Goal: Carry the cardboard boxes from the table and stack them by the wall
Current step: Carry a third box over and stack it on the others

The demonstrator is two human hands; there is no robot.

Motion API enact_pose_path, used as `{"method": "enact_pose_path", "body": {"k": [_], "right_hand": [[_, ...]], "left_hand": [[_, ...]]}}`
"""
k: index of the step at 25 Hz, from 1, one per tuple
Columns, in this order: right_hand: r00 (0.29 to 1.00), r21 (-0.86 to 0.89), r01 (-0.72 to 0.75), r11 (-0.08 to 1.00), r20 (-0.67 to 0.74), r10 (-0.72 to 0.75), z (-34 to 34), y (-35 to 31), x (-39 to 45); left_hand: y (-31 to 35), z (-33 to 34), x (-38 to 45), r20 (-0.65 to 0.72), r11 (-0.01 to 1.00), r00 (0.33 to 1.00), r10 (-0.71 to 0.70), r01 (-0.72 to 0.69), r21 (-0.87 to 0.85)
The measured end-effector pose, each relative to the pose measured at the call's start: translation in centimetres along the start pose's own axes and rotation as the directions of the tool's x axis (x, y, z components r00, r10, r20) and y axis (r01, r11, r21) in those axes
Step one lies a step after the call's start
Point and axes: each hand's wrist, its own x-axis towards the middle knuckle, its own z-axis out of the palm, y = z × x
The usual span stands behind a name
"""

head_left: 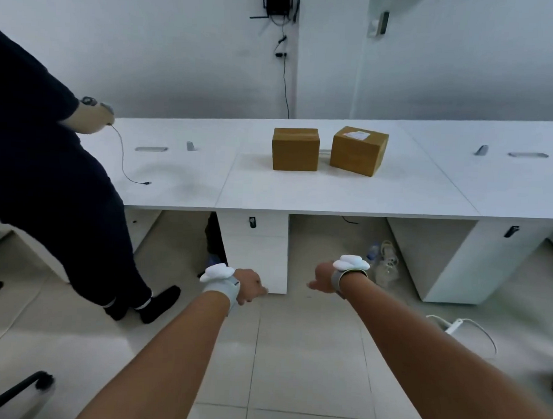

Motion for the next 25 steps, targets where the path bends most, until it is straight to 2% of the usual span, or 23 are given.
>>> {"method": "enact_pose_path", "body": {"k": [5, 7, 17, 25], "right_hand": [[1.000, -0.079, -0.018, 0.997, -0.021, 0.016, -3.6, 1.8, 6.3], [0.998, -0.021, -0.027, 0.999, -0.056, 0.026, -5.3, 2.0, 9.7], [0.994, 0.117, -0.100, 0.988, -0.041, 0.105, -15.3, 3.1, 20.8], [0.999, 0.126, -0.014, 0.992, -0.046, 0.020, -23.3, 7.8, 34.6]], "left_hand": [[1.2, -4.6, 8.5, 0.001, 0.999, 1.000, 0.027, -0.027, 0.025], [1.2, -7.2, 12.4, 0.004, 0.997, 0.999, 0.047, -0.047, 0.055], [2.1, -19.2, 26.3, 0.041, 0.985, 0.994, 0.098, -0.103, 0.135], [5.1, -28.3, 38.4, -0.010, 0.995, 0.999, 0.038, -0.037, 0.091]]}}
